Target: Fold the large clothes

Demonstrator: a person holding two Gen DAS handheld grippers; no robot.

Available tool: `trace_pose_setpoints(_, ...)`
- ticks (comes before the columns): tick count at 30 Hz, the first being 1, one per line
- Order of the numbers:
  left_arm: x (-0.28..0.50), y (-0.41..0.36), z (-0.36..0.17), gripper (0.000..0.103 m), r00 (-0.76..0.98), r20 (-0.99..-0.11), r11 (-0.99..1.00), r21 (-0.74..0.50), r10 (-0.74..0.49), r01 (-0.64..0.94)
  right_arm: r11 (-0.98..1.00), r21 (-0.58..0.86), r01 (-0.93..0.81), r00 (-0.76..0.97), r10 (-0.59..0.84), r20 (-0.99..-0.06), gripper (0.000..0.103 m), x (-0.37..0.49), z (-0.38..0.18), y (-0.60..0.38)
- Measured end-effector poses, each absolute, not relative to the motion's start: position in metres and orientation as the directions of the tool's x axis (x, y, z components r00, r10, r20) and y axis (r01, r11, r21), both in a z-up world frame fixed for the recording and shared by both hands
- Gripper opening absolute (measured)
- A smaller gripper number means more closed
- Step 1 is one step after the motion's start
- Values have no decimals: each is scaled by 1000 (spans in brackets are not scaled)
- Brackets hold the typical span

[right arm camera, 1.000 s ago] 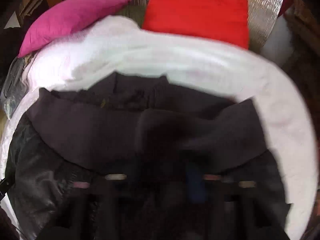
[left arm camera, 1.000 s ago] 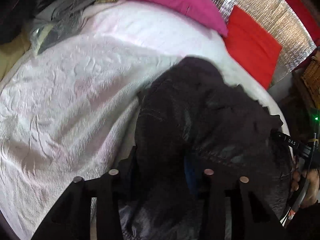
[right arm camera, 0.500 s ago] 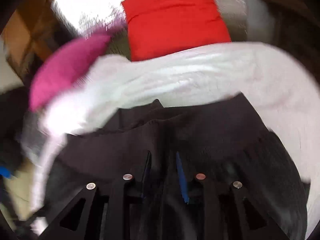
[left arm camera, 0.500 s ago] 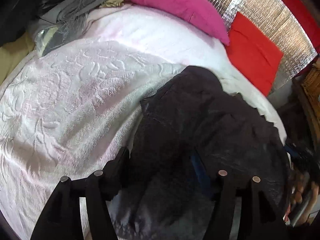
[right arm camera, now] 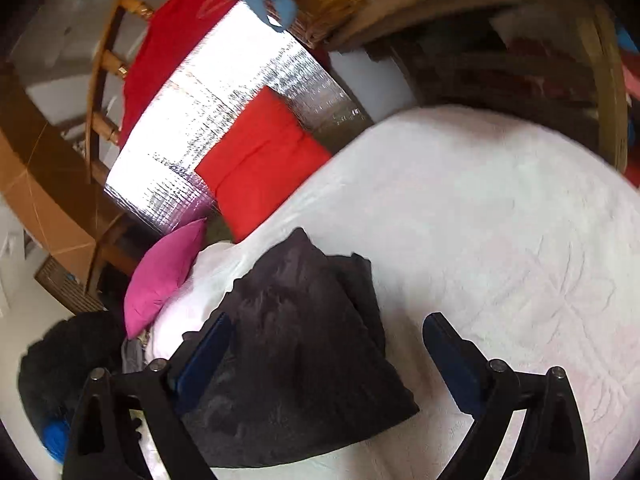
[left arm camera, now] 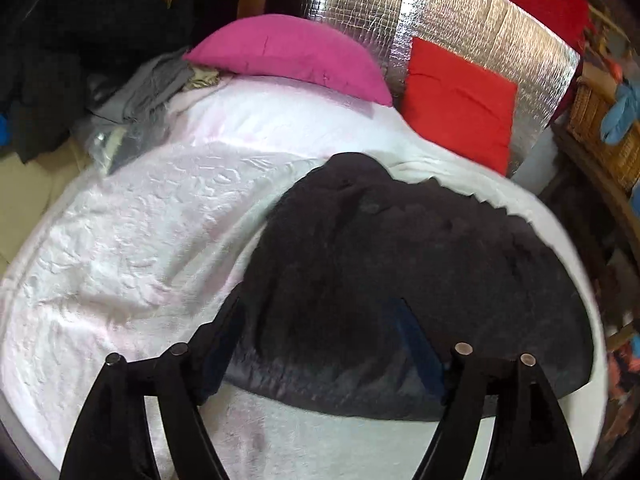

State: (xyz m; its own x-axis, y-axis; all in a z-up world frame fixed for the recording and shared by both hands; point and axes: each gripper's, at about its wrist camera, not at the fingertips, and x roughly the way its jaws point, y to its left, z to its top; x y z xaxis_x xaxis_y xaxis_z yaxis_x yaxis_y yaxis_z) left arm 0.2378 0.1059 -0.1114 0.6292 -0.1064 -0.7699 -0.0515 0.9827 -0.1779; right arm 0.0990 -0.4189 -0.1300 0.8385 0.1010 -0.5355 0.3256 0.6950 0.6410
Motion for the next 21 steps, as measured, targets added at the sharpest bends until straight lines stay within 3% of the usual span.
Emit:
trace_pose_setpoints(3, 248, 115, -128, 79, 602, -793, 976, -192, -93, -102, 742, 582, 333, 812, 88, -576, 95, 117, -136, -409)
trace_pose_setpoints(8, 271, 139, -146, 79, 554, -823, 957, -246, -124, -152, 800, 491, 346, 746, 83, -661, 76, 159, -166, -394)
trace_pose_setpoints(11, 279, 142, -154, 77, 536, -824, 946, -296, -182, -134, 824, 454, 338, 703, 99, -704, 46, 170, -183, -390)
trace_pose_setpoints(12, 281, 142, -156, 66, 535, -826, 948, -290, -179, -132, 831, 443, 337, 693, 100, -714, 42, 170, -184, -387)
trace_pose_setpoints(13, 283, 141, -157, 44, 530, -832, 955, -267, -162, -127, 839, 423, 341, 683, 88, -725, 37, 173, -185, -383)
trace_pose_setpoints(14, 284, 141, -159, 37, 525, -838, 961, -247, -146, -127, 843, 412, 345, 679, 78, -730, 31, 175, -184, -380)
trace_pose_setpoints(18, 282, 146, -155, 19, 543, -828, 959, -249, -139, -135, 869, 345, 356, 687, 7, -726, 18, 171, -165, -368)
trace_pose_setpoints(21, 279, 148, -151, 19, 565, -819, 970, -206, -100, -126, 876, 334, 347, 727, -26, -687, 17, 160, -144, -361)
